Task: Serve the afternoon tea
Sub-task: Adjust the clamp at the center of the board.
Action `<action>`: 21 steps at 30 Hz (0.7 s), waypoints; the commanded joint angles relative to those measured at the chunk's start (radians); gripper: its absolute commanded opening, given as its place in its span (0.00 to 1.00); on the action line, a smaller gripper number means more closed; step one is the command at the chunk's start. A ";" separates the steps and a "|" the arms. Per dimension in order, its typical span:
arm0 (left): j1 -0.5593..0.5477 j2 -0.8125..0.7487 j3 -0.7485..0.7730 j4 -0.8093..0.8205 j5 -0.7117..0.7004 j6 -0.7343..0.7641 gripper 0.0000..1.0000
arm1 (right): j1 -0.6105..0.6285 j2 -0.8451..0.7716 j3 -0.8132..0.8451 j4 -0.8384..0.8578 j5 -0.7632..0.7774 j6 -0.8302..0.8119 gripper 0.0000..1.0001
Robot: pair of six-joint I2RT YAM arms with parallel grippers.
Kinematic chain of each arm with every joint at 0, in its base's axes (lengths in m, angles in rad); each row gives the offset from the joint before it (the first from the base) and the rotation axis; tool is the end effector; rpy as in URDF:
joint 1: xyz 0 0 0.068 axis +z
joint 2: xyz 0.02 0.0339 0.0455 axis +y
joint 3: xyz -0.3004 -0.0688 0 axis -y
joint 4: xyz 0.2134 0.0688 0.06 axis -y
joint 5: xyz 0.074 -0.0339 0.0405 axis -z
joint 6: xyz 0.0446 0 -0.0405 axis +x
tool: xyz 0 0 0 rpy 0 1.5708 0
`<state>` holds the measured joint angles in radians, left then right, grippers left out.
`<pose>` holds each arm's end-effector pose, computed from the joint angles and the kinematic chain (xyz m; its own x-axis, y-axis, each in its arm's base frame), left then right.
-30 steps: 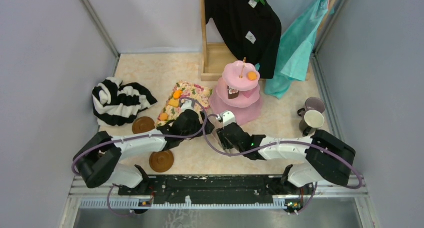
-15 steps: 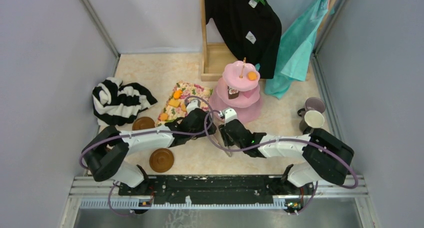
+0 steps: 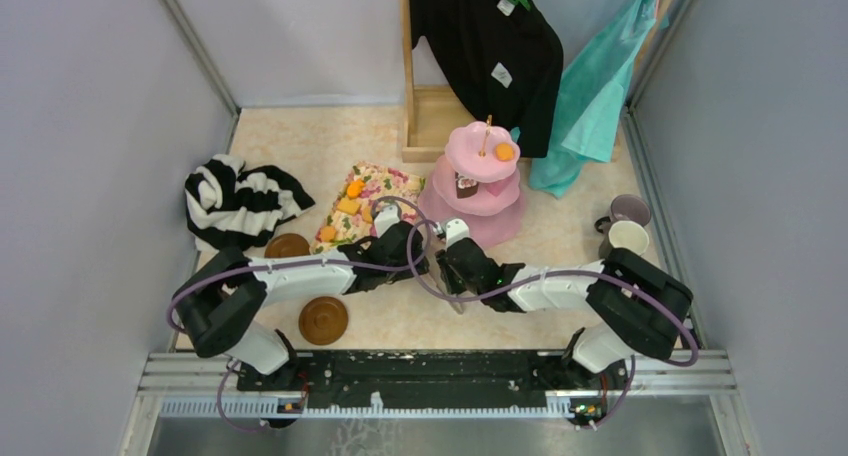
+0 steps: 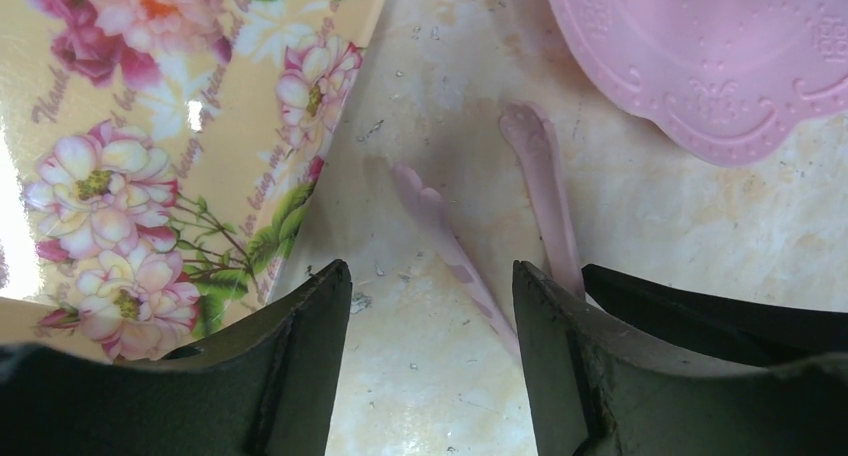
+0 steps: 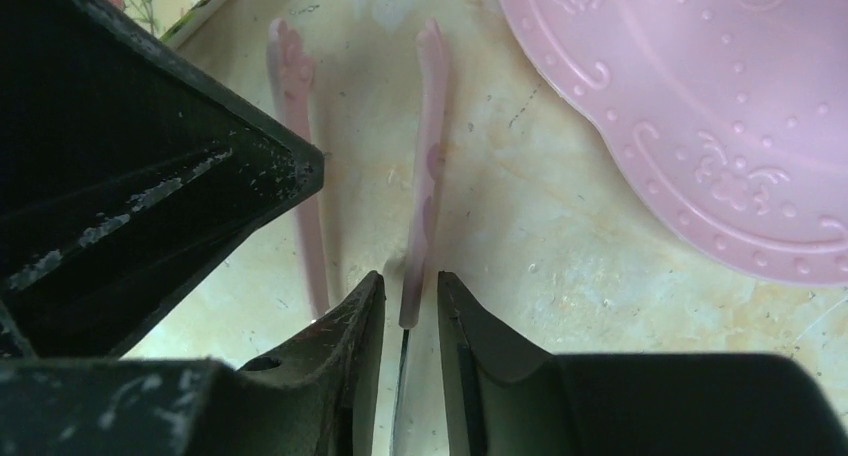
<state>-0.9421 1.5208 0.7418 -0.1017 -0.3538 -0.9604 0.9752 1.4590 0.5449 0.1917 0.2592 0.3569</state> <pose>0.1729 -0.2115 0.2170 -0.7754 -0.2407 -0.5838 -0.0111 0.9296 -0.3685 0.1509 0.2023 0.2022 -0.5894 -0.2678 -0.7621 -0.5191 0.8485 0.1033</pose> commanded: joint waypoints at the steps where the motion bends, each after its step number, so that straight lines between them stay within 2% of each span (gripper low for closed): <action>1: -0.012 0.027 0.014 -0.016 -0.025 -0.028 0.66 | -0.016 0.015 0.055 0.028 -0.015 0.023 0.25; 15: -0.016 0.080 0.016 -0.016 -0.024 -0.046 0.56 | -0.016 0.007 0.063 -0.005 -0.023 0.033 0.11; 21: -0.025 0.069 0.006 -0.029 -0.027 -0.058 0.41 | -0.017 0.028 0.067 -0.019 -0.014 0.038 0.06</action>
<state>-0.9535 1.5764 0.7551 -0.0925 -0.3855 -1.0023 0.9657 1.4673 0.5652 0.1665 0.2382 0.3832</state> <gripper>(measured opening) 0.446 0.078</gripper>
